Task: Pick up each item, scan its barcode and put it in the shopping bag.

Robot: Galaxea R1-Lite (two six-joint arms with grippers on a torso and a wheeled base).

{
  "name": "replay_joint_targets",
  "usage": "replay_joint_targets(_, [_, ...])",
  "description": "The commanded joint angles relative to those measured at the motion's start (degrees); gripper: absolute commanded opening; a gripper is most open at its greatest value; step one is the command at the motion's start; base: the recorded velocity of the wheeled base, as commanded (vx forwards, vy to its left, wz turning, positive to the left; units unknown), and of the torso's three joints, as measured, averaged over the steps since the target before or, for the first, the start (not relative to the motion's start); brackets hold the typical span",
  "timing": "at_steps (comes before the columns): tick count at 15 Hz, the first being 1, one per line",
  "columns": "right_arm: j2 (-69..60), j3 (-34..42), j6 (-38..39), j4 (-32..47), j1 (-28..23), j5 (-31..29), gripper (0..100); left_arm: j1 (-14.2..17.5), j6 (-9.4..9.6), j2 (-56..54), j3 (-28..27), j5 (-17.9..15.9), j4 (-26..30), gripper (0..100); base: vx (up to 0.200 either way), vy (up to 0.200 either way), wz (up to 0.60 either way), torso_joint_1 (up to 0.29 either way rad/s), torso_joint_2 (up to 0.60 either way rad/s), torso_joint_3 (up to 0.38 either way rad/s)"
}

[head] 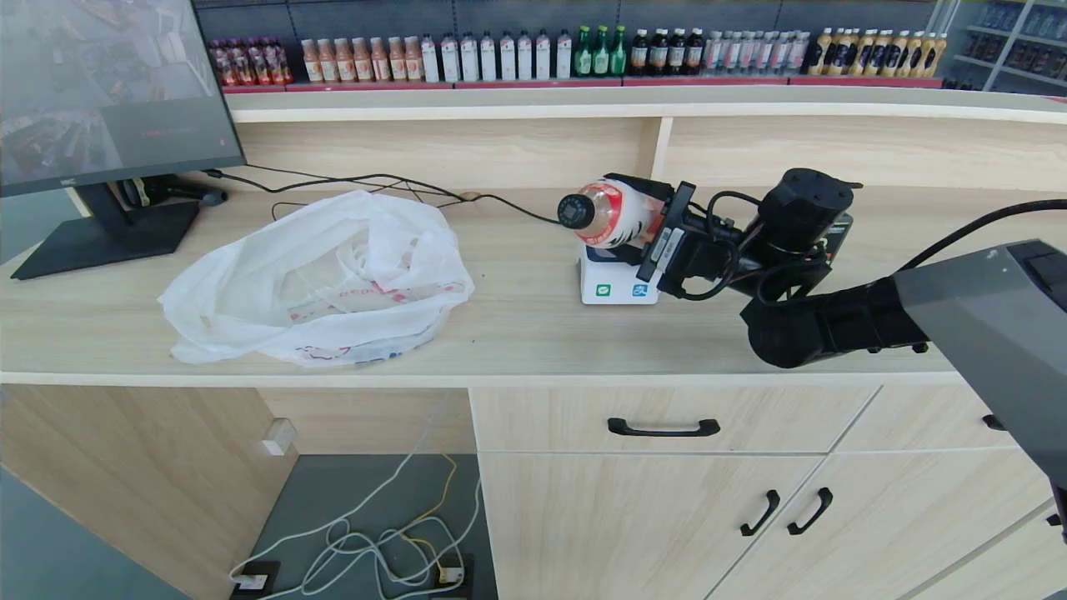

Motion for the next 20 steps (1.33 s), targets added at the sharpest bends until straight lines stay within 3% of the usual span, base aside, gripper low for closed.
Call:
replay_joint_targets(1, [25.16, -4.59, -3.12, -22.38, 0.78, -2.45, 100, 0.02, -0.02, 0.01, 0.00, 0.01, 0.00, 100, 0.000, 0.000, 0.00, 0.000, 0.00, 0.000])
replay_joint_targets(4, [45.29, -4.24, -3.20, -58.94, 8.16, -6.06, 100, 0.02, -0.02, 0.01, 0.00, 0.01, 0.00, 100, 0.000, 0.000, 0.00, 0.000, 0.00, 0.000])
replay_joint_targets(5, [48.45, -4.59, -3.20, -64.74, 9.48, -6.58, 100, 0.02, -0.02, 0.01, 0.00, 0.01, 0.00, 100, 0.000, 0.000, 0.00, 0.000, 0.00, 0.000])
replay_joint_targets(6, [56.36, -6.61, -3.29, -77.40, 12.47, -7.90, 100, 0.02, -0.02, 0.01, 0.00, 0.01, 0.00, 100, 0.000, 0.000, 0.00, 0.000, 0.00, 0.000])
replay_joint_targets(8, [61.28, -9.42, -3.20, -80.13, 14.93, -10.27, 100, 0.02, -0.02, 0.01, 0.00, 0.01, 0.00, 100, 0.000, 0.000, 0.00, 0.000, 0.00, 0.000])
replay_joint_targets(20, [64.80, -14.52, -2.06, -77.05, 14.31, -10.98, 100, 0.02, -0.02, 0.01, 0.00, 0.01, 0.00, 100, 0.000, 0.000, 0.00, 0.000, 0.00, 0.000])
